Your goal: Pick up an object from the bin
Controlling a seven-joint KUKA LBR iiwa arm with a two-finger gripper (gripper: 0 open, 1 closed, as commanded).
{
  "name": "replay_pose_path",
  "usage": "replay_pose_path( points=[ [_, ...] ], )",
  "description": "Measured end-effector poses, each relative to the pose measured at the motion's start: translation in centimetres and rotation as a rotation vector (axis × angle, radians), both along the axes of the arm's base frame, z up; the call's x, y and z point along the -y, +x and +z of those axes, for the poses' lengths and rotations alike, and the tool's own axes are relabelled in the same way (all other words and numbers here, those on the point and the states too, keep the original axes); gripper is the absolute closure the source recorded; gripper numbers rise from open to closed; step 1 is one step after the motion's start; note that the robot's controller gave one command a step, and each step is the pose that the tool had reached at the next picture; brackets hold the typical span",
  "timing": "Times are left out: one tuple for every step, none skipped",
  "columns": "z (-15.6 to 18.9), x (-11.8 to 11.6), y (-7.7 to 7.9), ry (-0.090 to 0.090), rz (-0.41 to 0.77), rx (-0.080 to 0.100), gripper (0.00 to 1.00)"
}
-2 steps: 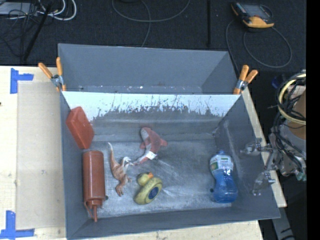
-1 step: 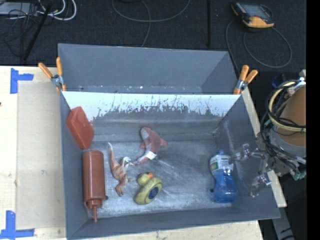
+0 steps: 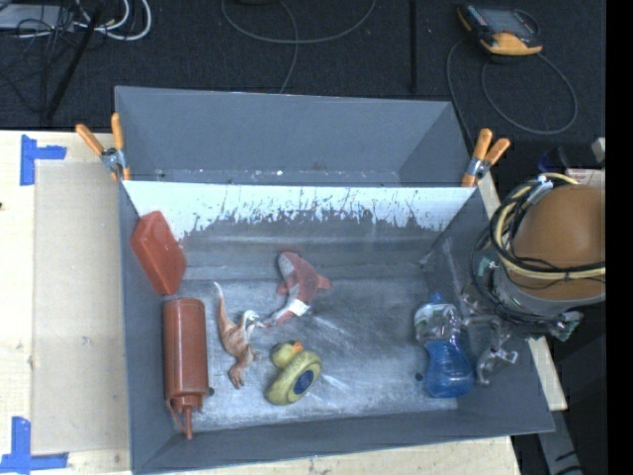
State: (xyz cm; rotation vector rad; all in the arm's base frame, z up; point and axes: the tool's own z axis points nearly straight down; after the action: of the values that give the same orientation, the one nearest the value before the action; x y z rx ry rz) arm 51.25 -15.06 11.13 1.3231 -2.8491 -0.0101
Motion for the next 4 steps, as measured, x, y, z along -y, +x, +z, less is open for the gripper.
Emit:
replay_pose_path(
  points=[
    [-3.3, -1.1, 2.3, 0.022, 0.085, -0.005, 0.0],
    [-3.6, -2.1, 1.2, 0.021, 0.362, 0.008, 0.0],
    [-3.3, -2.1, 2.4, 0.009, 0.096, 0.0, 1.0],
    [-3.3, -2.1, 2.4, 0.009, 0.096, 0.0, 1.0]
  ],
)
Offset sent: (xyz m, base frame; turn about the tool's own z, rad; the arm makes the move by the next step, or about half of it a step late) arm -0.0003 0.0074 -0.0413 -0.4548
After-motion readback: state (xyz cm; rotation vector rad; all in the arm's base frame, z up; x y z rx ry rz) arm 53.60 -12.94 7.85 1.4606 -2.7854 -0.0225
